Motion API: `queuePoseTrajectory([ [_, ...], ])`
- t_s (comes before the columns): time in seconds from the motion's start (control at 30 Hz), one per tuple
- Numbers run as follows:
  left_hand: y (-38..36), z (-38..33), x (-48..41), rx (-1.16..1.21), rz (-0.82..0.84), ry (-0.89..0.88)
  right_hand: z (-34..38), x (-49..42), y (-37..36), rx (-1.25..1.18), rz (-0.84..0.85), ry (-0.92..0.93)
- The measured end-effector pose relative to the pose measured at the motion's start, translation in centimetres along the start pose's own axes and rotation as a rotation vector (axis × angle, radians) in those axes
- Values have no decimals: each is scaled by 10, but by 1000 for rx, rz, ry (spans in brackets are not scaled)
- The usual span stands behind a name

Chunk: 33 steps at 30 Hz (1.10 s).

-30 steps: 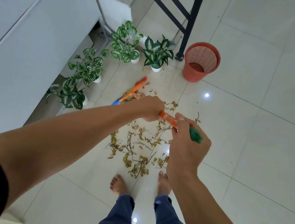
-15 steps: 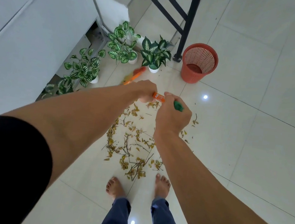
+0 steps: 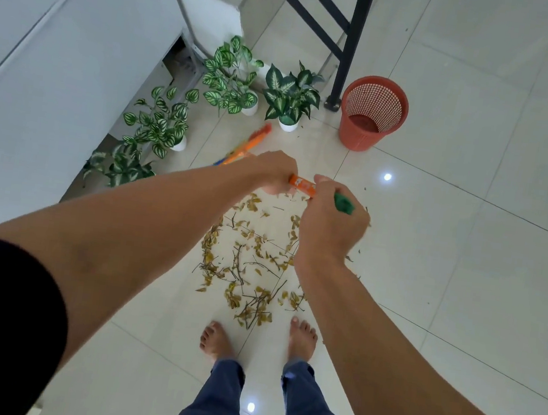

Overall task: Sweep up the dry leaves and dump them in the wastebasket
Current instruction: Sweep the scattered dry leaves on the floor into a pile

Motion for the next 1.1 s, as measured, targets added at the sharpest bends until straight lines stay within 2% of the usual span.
queuePoseTrajectory([
  [0.23,-27,-57,29,69,76,-90,14,15,72,11,-33,-48],
  [0.4,-6,-82,48,93,3,-98,43,12,99,-16,-37,-23],
  [0.57,1,-74,46,95,-69,1,43,10,88,-24,10,17],
  [0.67,-12,-81,42,97,-19,48,35,7,93,30,18,26],
  [0.83,-36,-139,53,116,62,-32,34,2,147,106,-10,23],
  [0.97,-35,-183,61,141,-16,-76,53,-2,190,68,-17,46],
  [1.1,-20,-188,67,114,-96,-64,58,-2,200,-8,-12,74],
])
Point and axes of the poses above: each hand's wrist, its own x-axis away from the middle knuckle, its own y-axis out of the back of the hand, z = x × y, the point moved 2 cm from there along -x, towards the middle knuckle, and after that the axes turned 7 degrees about y, right-handed, at the moved point
